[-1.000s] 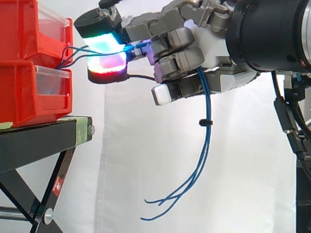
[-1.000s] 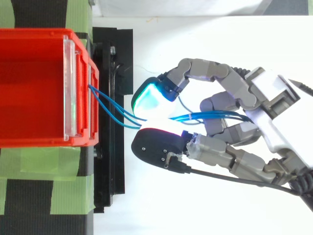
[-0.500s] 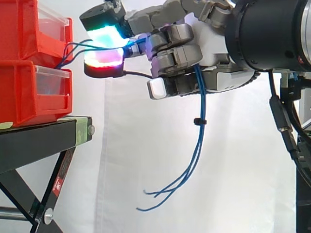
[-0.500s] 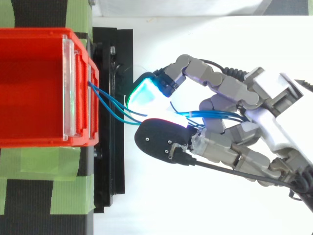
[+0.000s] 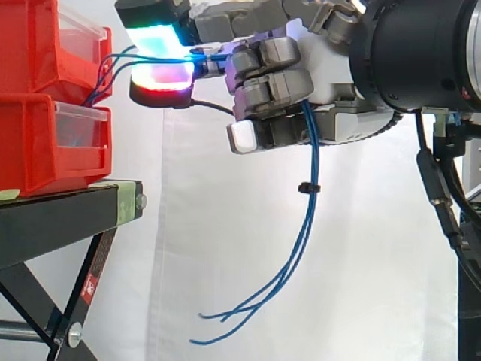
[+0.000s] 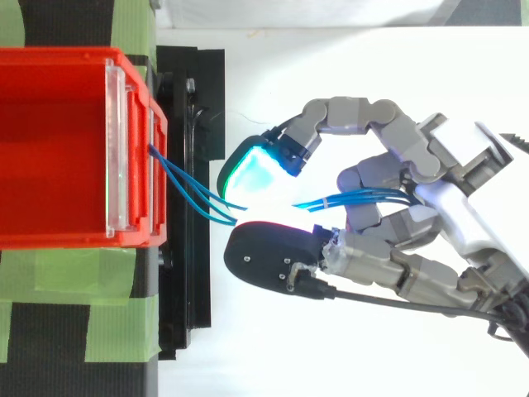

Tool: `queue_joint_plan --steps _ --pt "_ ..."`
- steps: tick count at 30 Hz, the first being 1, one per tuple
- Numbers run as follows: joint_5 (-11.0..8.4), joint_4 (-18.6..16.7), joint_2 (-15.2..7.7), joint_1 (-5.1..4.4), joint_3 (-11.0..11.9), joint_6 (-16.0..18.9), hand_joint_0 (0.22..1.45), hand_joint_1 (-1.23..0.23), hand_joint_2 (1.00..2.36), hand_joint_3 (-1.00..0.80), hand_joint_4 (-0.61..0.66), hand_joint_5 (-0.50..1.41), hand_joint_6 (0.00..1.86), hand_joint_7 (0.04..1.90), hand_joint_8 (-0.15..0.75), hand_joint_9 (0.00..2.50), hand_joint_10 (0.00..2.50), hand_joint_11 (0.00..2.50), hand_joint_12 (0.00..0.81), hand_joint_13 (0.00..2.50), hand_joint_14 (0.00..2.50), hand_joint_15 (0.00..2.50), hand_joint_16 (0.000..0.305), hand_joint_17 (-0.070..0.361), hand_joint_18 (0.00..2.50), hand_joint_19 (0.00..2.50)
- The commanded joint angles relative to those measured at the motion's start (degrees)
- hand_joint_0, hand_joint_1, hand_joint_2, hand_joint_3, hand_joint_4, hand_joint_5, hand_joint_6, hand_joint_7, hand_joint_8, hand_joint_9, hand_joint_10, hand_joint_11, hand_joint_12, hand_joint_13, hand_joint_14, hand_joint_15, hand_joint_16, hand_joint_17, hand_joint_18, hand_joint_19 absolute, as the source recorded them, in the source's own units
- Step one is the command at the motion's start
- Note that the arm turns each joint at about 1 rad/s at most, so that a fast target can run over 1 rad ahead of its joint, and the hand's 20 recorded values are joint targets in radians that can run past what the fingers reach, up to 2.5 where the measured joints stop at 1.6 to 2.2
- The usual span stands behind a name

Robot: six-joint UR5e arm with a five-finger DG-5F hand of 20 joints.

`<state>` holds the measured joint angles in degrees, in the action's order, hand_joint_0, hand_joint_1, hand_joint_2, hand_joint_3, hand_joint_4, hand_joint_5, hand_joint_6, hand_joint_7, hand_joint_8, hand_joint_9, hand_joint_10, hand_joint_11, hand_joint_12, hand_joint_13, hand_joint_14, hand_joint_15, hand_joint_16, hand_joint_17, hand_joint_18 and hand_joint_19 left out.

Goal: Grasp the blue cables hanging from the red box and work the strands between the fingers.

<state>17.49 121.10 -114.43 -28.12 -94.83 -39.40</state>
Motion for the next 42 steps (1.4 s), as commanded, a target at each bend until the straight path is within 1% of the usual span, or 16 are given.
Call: queue_joint_plan --steps 1,2,3,7,9,12,16,18,21,25,27,29,33,37,39,42 --pt "0.00 0.02 -0.01 0.00 0.00 0.03 1.21 -0.63 1.01 -0.02 0.17 0.38 0.69 1.26 0.369 1.56 2.50 2.50 0.537 1.76 2.50 1.57 0.198 0.149 2.04 0.79" --pt "0.00 0.02 -0.01 0.00 0.00 0.03 1.15 -0.64 1.00 -0.06 0.20 0.53 0.15 1.47 0.369 1.56 2.50 2.50 0.537 1.76 2.50 1.57 0.198 0.149 2.04 0.79" --pt "0.00 0.02 -0.01 0.00 0.00 0.03 1.09 -0.63 1.00 -0.12 0.21 0.54 0.01 1.42 0.369 1.56 2.50 2.50 0.537 1.76 2.50 1.57 0.198 0.149 2.04 0.79" --pt "-0.09 0.02 -0.01 0.00 0.00 0.03 0.95 -0.59 1.00 -0.27 0.35 0.44 0.02 1.06 0.369 1.56 2.50 2.50 0.537 1.76 2.50 1.57 0.198 0.149 2.04 0.79" --pt "-0.09 0.02 -0.01 0.00 0.00 0.03 1.10 -0.63 1.01 -0.29 0.32 0.40 0.02 1.05 0.369 1.56 2.50 2.50 0.537 1.76 2.50 1.57 0.198 0.149 2.04 0.79" --pt "-0.09 0.02 -0.01 0.00 0.00 0.03 1.29 -0.66 1.01 -0.13 0.18 0.54 0.02 1.24 0.369 1.56 2.50 2.50 0.537 1.76 2.50 1.57 0.198 0.149 2.04 0.79" --pt "-0.09 0.02 -0.01 0.00 0.00 0.03 1.30 -0.70 1.02 -0.11 0.06 0.61 0.01 1.51 0.369 1.56 2.50 2.50 0.537 1.76 2.50 1.57 0.198 0.149 2.04 0.79" --pt "-0.09 0.02 -0.01 0.00 0.00 0.03 1.09 -0.80 1.02 -0.12 0.09 0.26 0.56 1.25 0.369 1.56 2.50 2.50 0.537 1.76 2.50 1.57 0.198 0.149 2.04 0.79" --pt "-0.09 0.02 -0.01 0.00 0.00 0.03 0.96 -0.83 1.02 -0.49 0.13 0.09 0.78 1.16 0.369 1.56 2.50 2.50 0.537 1.76 2.50 1.57 0.198 0.149 2.04 0.79" --pt "-0.09 0.02 -0.01 0.00 0.00 0.03 1.03 -0.85 1.01 -0.73 0.14 -0.02 1.13 1.05 0.369 1.56 2.50 2.50 0.537 1.76 2.50 1.57 0.198 0.149 2.04 0.79" --pt "-0.09 0.02 -0.01 0.00 0.00 0.03 1.25 -0.80 1.01 -0.43 0.08 -0.04 1.34 1.07 0.369 1.56 2.50 2.50 0.537 1.76 2.50 1.57 0.198 0.149 2.04 0.79" --pt "-0.09 0.02 -0.01 0.00 0.00 0.03 1.31 -0.71 1.01 -0.24 0.09 0.10 1.22 1.07 0.369 1.56 2.50 2.50 0.537 1.76 2.50 1.57 0.198 0.149 2.04 0.79" --pt "-0.09 0.02 -0.01 0.00 0.00 0.11 1.18 -0.68 1.01 -0.42 0.17 0.41 0.00 1.38 0.369 1.56 2.50 2.50 0.537 1.76 2.50 1.57 0.198 0.149 2.04 0.79" --pt "-0.09 0.02 -0.01 0.00 0.00 0.20 1.16 -0.72 1.01 -0.65 0.23 0.30 0.01 1.19 0.369 1.56 2.50 2.50 0.537 1.76 2.50 1.57 0.198 0.149 2.04 0.79" --pt "-0.09 0.02 -0.01 0.00 0.00 0.38 1.31 -0.71 1.02 -0.30 0.23 0.34 0.01 1.11 0.369 1.56 2.50 2.50 0.537 1.76 2.50 1.57 0.198 0.149 2.04 0.79" --pt "-0.09 0.02 -0.01 0.00 0.09 0.46 1.34 -0.69 1.01 -0.15 0.24 0.39 0.02 1.10 0.369 1.56 2.50 2.50 0.537 1.76 2.50 1.57 0.198 0.149 2.04 0.79"
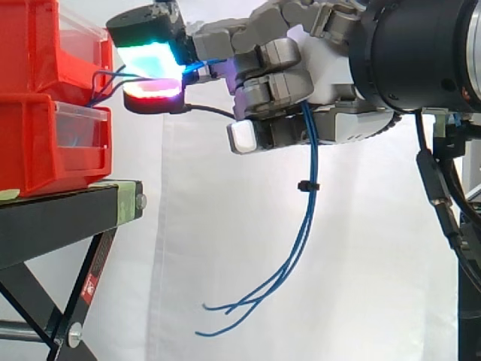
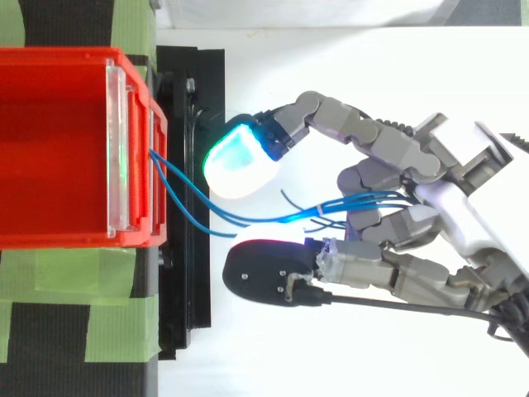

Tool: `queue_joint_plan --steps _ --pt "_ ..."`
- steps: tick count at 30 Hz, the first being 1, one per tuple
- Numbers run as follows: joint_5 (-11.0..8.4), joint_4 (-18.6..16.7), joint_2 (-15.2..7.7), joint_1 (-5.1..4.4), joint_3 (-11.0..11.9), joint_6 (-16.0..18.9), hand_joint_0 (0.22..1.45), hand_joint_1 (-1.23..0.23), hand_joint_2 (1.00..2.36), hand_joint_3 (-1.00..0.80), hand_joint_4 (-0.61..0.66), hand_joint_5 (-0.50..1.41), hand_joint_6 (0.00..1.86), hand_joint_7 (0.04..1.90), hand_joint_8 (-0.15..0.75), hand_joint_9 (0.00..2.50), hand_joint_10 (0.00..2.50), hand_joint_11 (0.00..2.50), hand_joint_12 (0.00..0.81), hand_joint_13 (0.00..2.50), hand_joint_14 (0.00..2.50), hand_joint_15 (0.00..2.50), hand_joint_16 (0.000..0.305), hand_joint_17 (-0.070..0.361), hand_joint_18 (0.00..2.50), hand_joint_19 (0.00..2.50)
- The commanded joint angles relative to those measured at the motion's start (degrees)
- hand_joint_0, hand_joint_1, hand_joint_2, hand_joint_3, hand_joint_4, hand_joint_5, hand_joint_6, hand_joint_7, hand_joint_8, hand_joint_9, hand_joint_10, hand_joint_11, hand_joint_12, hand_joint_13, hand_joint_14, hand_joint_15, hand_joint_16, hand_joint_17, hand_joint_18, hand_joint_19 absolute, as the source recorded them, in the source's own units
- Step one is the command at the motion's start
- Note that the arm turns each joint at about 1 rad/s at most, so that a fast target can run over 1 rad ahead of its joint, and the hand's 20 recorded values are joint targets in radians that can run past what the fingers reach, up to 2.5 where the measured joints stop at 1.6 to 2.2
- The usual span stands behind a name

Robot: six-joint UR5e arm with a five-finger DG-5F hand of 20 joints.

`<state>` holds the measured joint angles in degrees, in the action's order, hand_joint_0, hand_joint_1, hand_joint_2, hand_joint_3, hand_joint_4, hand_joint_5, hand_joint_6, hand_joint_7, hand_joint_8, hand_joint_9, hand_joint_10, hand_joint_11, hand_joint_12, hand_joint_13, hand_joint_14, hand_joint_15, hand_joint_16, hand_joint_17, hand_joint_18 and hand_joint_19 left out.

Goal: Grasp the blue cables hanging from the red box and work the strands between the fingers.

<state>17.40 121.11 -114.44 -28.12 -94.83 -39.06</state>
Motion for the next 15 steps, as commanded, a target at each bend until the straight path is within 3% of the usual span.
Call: queue_joint_plan --steps 1,3,8,10,12,15 --pt "0.00 0.00 0.01 0.00 -0.01 0.21 1.32 -0.69 1.01 -0.15 0.23 0.40 0.02 1.11 0.369 1.56 2.50 2.50 0.537 1.76 2.50 1.57 0.198 0.149 2.04 0.79" --pt "0.00 0.00 0.01 0.00 -0.01 0.38 1.13 -0.69 1.01 -0.24 0.22 0.38 0.02 1.17 0.369 1.56 2.50 2.50 0.537 1.76 2.50 1.57 0.198 0.149 2.04 0.79" --pt "0.00 -0.26 0.01 0.00 -0.01 0.47 0.98 -0.67 1.01 -0.28 0.17 0.41 0.01 1.36 0.369 1.56 2.50 2.50 0.537 1.76 2.50 1.57 0.198 0.149 2.04 0.79" --pt "0.00 -0.26 0.01 0.00 -0.01 0.47 0.97 -0.66 1.01 -0.21 0.17 0.43 0.00 1.40 0.369 1.56 2.50 2.50 0.537 1.76 2.50 1.57 0.198 0.149 2.04 0.79" --pt "0.00 -0.26 0.01 0.00 -0.01 0.47 1.09 -0.61 1.01 -0.11 0.17 0.47 0.00 1.43 0.369 1.56 2.50 2.50 0.537 1.76 2.50 1.57 0.198 0.149 2.04 0.79" --pt "0.00 -0.26 0.01 0.00 -0.01 0.47 1.20 -0.61 1.01 -0.09 0.19 0.53 0.02 1.46 0.369 1.56 2.50 2.50 0.537 1.76 2.50 1.57 0.198 0.149 2.04 0.79"
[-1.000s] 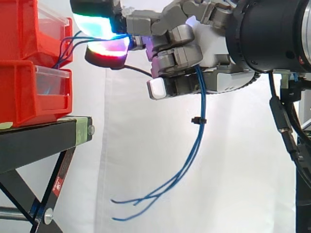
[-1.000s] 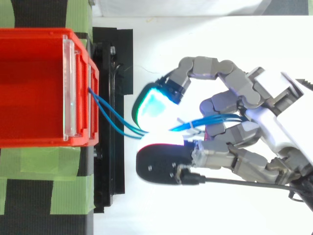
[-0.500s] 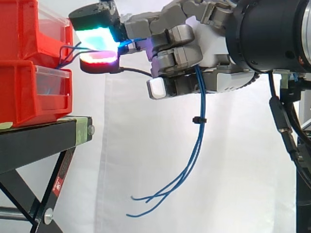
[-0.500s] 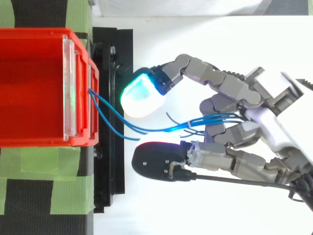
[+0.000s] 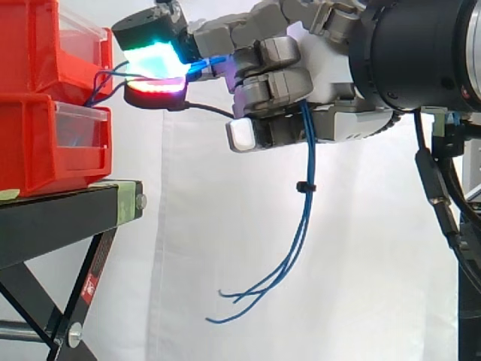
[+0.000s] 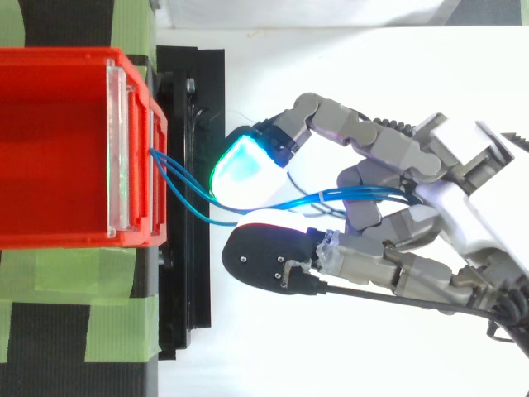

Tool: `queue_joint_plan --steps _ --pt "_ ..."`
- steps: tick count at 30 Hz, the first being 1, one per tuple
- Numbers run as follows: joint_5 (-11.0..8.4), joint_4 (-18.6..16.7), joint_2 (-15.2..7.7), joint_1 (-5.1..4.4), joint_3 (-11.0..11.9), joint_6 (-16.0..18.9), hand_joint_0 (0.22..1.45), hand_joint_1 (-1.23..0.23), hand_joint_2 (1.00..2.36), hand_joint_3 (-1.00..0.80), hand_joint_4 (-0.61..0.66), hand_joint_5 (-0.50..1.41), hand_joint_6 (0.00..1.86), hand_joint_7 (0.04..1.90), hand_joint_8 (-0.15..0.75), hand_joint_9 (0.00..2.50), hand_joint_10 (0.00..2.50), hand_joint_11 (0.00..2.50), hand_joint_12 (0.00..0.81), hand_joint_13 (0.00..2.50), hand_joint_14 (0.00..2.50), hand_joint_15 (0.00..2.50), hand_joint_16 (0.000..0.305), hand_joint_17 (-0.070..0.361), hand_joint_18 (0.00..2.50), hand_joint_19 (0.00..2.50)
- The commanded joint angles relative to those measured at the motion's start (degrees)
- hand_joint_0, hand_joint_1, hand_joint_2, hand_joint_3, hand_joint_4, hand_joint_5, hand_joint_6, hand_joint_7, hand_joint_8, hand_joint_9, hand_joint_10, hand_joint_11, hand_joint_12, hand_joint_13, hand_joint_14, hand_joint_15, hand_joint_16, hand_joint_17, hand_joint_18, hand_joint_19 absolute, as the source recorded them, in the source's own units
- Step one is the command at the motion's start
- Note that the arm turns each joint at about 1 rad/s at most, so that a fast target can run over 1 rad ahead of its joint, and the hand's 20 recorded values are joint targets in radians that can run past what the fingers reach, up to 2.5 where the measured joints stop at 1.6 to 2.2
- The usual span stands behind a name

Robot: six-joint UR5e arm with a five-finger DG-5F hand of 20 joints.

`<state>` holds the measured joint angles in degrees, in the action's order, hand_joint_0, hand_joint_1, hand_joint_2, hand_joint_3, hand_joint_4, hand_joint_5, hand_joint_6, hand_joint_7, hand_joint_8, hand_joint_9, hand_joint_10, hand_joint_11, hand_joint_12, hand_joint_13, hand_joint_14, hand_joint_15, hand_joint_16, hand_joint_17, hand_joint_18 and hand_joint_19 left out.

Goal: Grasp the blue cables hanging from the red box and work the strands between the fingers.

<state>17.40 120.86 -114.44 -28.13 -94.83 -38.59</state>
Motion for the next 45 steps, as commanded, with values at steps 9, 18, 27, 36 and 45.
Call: queue_joint_plan --steps 9,18,27,36,45 --pt "0.00 -0.10 0.00 -0.09 0.00 0.00 1.04 -0.62 1.01 -0.06 0.22 0.44 0.15 1.41 0.369 1.56 2.50 2.50 0.537 1.76 2.50 1.57 0.198 0.149 2.04 0.79" --pt "0.00 -0.10 0.00 0.00 0.00 0.00 1.29 -0.65 1.01 0.09 0.19 0.69 0.00 1.53 0.369 1.56 2.50 2.50 0.537 1.76 2.50 1.57 0.198 0.149 2.04 0.79" --pt "0.00 -0.45 0.00 0.00 0.00 0.00 0.82 -0.58 1.01 -0.31 0.30 0.60 0.01 1.39 0.369 1.56 2.50 2.50 0.537 1.76 2.50 1.57 0.198 0.149 2.04 0.79" --pt "0.00 -1.42 0.00 0.00 0.00 0.00 1.19 -0.63 1.01 0.03 0.28 0.61 0.01 1.45 0.369 1.56 2.50 2.50 0.537 1.76 2.50 1.57 0.198 0.149 2.04 0.79" --pt "0.00 -1.24 0.00 0.00 0.00 0.88 0.85 -0.54 1.01 -0.46 0.23 0.49 0.33 1.39 0.369 1.56 2.50 2.50 0.537 1.76 2.50 1.57 0.198 0.149 2.04 0.79"
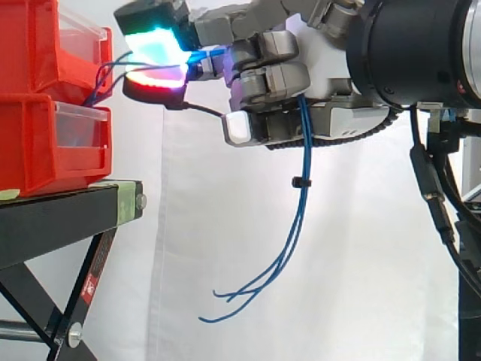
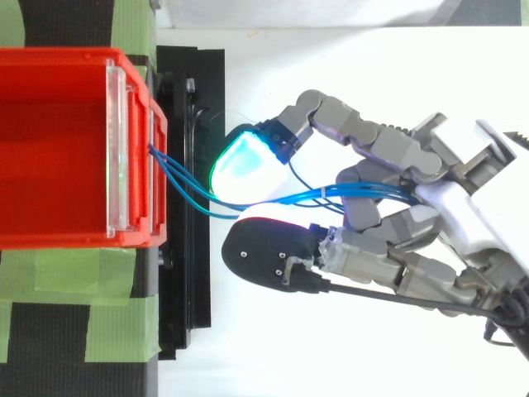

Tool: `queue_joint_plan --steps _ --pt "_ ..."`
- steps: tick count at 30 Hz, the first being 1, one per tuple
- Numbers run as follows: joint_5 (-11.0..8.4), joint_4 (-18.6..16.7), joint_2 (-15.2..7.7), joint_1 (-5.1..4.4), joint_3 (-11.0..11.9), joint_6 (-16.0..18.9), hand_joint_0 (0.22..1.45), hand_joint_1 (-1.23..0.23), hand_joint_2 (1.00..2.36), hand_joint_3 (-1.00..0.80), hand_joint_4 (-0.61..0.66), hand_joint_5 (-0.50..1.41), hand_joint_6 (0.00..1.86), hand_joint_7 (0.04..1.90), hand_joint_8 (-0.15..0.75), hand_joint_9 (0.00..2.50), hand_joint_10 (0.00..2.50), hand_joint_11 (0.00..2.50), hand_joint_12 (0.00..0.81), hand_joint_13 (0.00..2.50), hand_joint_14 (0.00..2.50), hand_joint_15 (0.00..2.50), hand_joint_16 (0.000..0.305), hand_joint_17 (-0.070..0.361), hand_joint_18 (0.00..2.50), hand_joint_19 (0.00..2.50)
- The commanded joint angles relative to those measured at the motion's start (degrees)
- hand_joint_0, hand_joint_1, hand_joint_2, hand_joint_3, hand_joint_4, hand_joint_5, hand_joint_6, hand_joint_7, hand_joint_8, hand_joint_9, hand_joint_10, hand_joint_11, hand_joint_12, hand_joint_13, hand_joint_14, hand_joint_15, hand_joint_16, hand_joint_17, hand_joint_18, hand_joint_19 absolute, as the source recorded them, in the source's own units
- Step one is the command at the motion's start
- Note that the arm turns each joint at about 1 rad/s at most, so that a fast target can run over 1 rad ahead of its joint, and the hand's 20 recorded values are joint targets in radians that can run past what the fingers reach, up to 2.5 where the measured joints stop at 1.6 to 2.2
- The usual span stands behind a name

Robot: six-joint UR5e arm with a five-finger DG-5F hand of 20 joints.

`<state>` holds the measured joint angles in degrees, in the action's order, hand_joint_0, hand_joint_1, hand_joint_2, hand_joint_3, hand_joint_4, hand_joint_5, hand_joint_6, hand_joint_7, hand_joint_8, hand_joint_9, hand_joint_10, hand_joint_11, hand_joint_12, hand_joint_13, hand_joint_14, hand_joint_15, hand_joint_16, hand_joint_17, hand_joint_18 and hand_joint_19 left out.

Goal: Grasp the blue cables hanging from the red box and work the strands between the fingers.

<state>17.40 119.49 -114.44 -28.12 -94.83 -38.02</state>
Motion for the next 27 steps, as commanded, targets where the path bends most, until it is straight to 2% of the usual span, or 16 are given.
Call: queue_joint_plan --steps 1,3,5,8,11,13,14,16,17,18,21,24,25,27 --pt "0.00 0.13 0.01 0.00 -0.01 0.40 0.85 -0.54 1.01 -0.46 0.22 0.47 0.45 1.34 0.369 1.56 2.50 2.50 0.537 1.76 2.50 1.57 0.198 0.149 2.04 0.79" --pt "0.00 0.13 -0.08 0.00 -0.01 0.49 0.85 -0.55 1.01 -0.47 0.21 0.44 0.70 1.28 0.369 1.56 2.50 2.50 0.537 1.76 2.50 1.57 0.198 0.149 2.04 0.79" --pt "0.00 0.22 0.01 0.00 -0.01 0.58 0.85 -0.55 1.02 -0.46 0.20 0.42 0.80 1.27 0.369 1.56 2.50 2.50 0.537 1.76 2.50 1.57 0.198 0.149 2.04 0.79" --pt "0.00 0.22 0.01 -0.09 -0.01 0.58 0.86 -0.56 1.02 -0.47 0.21 0.41 0.83 1.25 0.369 1.56 2.50 2.50 0.537 1.76 2.50 1.57 0.198 0.149 2.04 0.79" --pt "0.00 0.22 0.01 0.00 -0.01 0.58 0.87 -0.57 1.02 -0.48 0.19 0.41 0.73 1.25 0.369 1.56 2.50 2.50 0.537 1.76 2.50 1.57 0.198 0.149 2.04 0.79" --pt "0.00 0.22 0.01 0.00 -0.01 0.58 0.89 -0.59 1.02 -0.46 0.22 0.43 0.47 1.31 0.369 1.56 2.50 2.50 0.537 1.76 2.50 1.57 0.198 0.149 2.04 0.79" --pt "0.00 0.22 0.01 0.00 -0.01 0.58 0.92 -0.59 1.02 -0.44 0.25 0.45 0.21 1.39 0.369 1.56 2.50 2.50 0.537 1.76 2.50 1.57 0.198 0.149 2.04 0.79" --pt "0.00 0.22 0.01 0.00 -0.01 0.58 0.98 -0.59 1.02 -0.38 0.30 0.45 0.00 1.41 0.369 1.56 2.50 2.50 0.537 1.76 2.50 1.57 0.198 0.149 2.04 0.79" --pt "0.00 0.22 0.01 -0.09 -0.01 0.58 1.09 -0.62 1.02 -0.13 0.29 0.43 0.00 1.36 0.369 1.56 2.50 2.50 0.537 1.76 2.50 1.57 0.198 0.149 2.04 0.79" --pt "0.00 0.22 0.01 0.00 -0.01 0.58 1.14 -0.61 1.02 -0.06 0.30 0.44 0.00 1.36 0.369 1.56 2.50 2.50 0.537 1.76 2.50 1.57 0.198 0.149 2.04 0.79" --pt "0.00 0.22 0.01 -0.09 -0.01 0.58 1.21 -0.60 1.01 -0.02 0.26 0.51 0.00 1.44 0.369 1.56 2.50 2.50 0.537 1.76 2.50 1.57 0.198 0.149 2.04 0.79" --pt "0.00 0.31 0.01 -0.09 -0.01 0.66 1.23 -0.60 1.01 -0.01 0.23 0.52 0.22 1.40 0.369 1.56 2.50 2.50 0.537 1.76 2.50 1.57 0.198 0.149 2.04 0.79" --pt "0.00 0.31 0.01 0.00 -0.01 0.75 1.23 -0.60 1.01 0.00 0.22 0.52 0.25 1.40 0.369 1.56 2.50 2.50 0.537 1.76 2.50 1.57 0.198 0.149 2.04 0.79" --pt "0.00 0.31 -0.08 -0.09 -0.01 0.84 1.14 -0.62 1.01 0.01 0.23 0.52 0.28 1.39 0.369 1.56 2.50 2.50 0.537 1.76 2.50 1.57 0.198 0.149 2.04 0.79"
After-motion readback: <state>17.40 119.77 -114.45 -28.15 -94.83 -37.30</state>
